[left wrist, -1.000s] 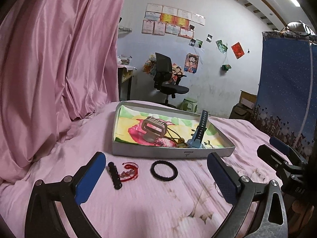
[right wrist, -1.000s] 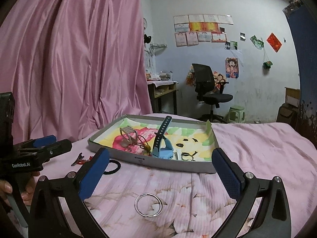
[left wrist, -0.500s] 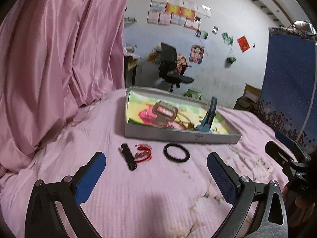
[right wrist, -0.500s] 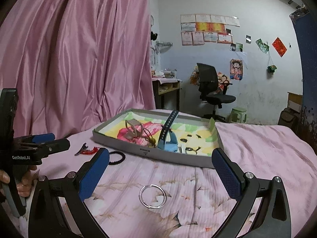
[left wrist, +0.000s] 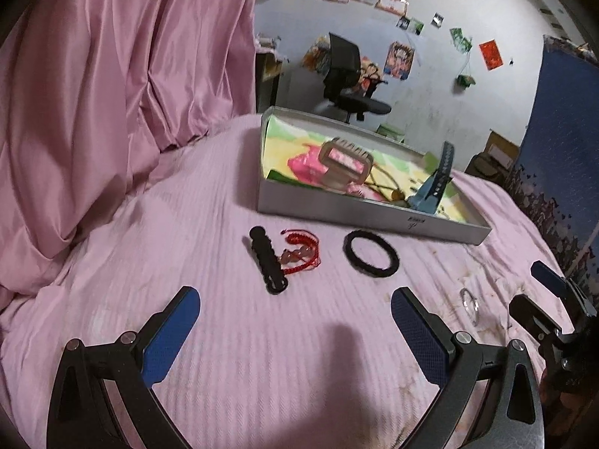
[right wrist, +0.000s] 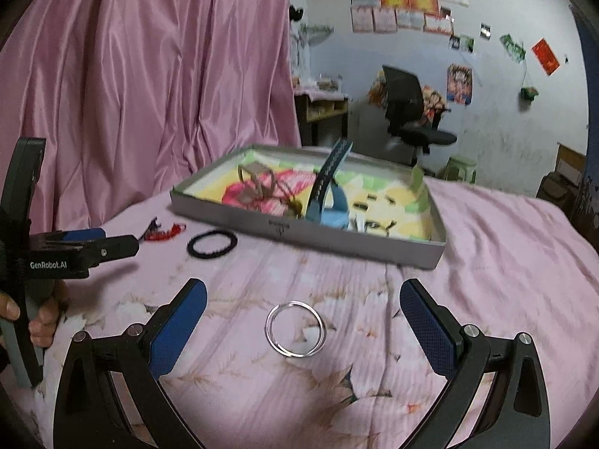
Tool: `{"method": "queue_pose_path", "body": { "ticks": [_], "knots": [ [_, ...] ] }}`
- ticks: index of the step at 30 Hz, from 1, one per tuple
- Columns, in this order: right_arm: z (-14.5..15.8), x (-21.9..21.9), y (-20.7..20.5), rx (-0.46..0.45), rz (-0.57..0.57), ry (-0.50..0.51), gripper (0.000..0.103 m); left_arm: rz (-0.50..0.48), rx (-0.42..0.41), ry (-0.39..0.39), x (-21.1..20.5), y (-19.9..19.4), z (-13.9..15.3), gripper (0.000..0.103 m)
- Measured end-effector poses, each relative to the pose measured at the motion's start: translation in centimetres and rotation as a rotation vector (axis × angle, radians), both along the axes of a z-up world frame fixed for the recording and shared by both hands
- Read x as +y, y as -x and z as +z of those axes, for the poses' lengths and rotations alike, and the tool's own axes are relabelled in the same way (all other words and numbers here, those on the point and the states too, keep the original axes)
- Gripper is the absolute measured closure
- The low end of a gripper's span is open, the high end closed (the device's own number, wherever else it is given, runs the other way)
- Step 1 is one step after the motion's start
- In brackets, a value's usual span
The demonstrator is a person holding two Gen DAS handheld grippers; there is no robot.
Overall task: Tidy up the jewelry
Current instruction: 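Grasp the large silver hoop ring with the right tool while the left tool grasps the black beaded hair stick, then carry the hoop and hair stick into the tray and open both tools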
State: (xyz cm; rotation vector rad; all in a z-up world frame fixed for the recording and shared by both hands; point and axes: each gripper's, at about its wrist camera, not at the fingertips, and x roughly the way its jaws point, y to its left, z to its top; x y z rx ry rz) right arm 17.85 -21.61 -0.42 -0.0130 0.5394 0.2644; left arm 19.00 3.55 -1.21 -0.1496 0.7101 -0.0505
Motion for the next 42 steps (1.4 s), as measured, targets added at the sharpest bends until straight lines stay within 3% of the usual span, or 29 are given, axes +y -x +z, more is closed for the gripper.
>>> {"method": "queue_pose_path", "body": {
  "ticks": [6, 13, 18, 26, 32, 42],
  "knots": [
    [-1.6, -0.4, -1.3, 0.114, 0.012, -0.036, 0.001, -0.004, 0.034, 0.013, 0.3, -1.0, -0.3, 0.004],
    [-2.9, -0.1, -2.2, 0.181, 0.023, -0.051, 0.005, 0.007, 0.064, 0.063, 1.2, -2.1, -0.8, 0.035],
    [-3.9, 0.2, -3.3, 0.245, 0.024, -0.053, 0.029, -0.002, 0.081, 0.072, 1.1, -2.6, -1.2, 0.054],
    [-5.0, 0.8, -4.1, 0.312, 0.049, -0.087, 0.045, -0.011, 0.098, 0.082, 1.1, -3.0, -1.5, 0.085],
    [-5.1, 1.4, -3.9, 0.313, 0.089, -0.096, 0.062, -0.015, 0.100, 0.077, 1.0, -2.9, -1.6, 0.090],
    [-4.4, 2.1, -3.0, 0.267, 0.132, -0.081, 0.063, -0.071, 0.065, 0.063, -0.2, -1.5, -1.2, 0.090]
  ]
}}
